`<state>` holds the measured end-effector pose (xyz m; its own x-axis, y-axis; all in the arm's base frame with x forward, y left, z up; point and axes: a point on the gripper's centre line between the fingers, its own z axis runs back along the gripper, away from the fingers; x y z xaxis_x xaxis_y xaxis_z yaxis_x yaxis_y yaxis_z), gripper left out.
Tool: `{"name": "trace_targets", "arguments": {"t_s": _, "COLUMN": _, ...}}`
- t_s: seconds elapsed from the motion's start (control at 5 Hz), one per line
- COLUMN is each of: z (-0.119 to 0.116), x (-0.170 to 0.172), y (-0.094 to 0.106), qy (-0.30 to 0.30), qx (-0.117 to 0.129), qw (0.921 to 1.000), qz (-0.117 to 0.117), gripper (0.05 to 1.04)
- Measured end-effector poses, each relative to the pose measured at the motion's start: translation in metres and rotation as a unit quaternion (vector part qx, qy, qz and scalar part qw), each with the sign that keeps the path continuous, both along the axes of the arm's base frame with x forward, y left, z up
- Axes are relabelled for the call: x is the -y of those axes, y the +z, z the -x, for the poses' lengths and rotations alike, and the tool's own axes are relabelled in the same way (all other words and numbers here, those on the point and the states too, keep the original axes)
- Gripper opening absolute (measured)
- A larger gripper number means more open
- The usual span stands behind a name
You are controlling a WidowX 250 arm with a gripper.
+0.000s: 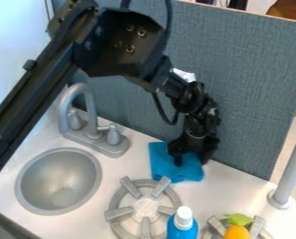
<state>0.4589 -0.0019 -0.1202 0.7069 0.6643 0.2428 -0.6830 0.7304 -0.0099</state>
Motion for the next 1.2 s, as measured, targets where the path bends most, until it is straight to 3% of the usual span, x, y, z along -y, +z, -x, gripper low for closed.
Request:
{"name": "trace_targets", "arguments": {"t_s": 0.4, "z": 0.025, "x": -0.069, "y": -0.001, "qy": 0.063, "qx": -0.01, "qw": 0.9978, "qz": -0.018, "gripper": 1.0}}
{"name": "trace_targets", "arguments": {"t_s": 0.6, "z": 0.027, "x": -0.077, "y": 0.0, "qy": 0.066, "qx": -0.008, "qw": 0.9977, "qz": -0.015, "gripper": 1.0}}
{"name": "trace_targets", "arguments": {"t_s": 0.8, "z": 0.034, "x": -0.072, "y": 0.002, "qy": 0.039, "qx": -0.005, "qw": 0.9992, "qz": 0.01, "gripper": 1.0}}
{"name": "trace_targets", "arguments": {"t_s": 1.0, "z": 0.051, "x": -0.059, "y": 0.004, "qy": 0.022, "qx": -0.015, "qw": 0.9984, "qz": 0.049, "gripper": 0.999}}
{"name": "trace_targets", "arguments": {"t_s": 1.2, "z": 0.054, "x": -0.045, "y": 0.011, "qy": 0.006, "qx": -0.008, "qw": 0.9964, "qz": 0.084, "gripper": 0.999}}
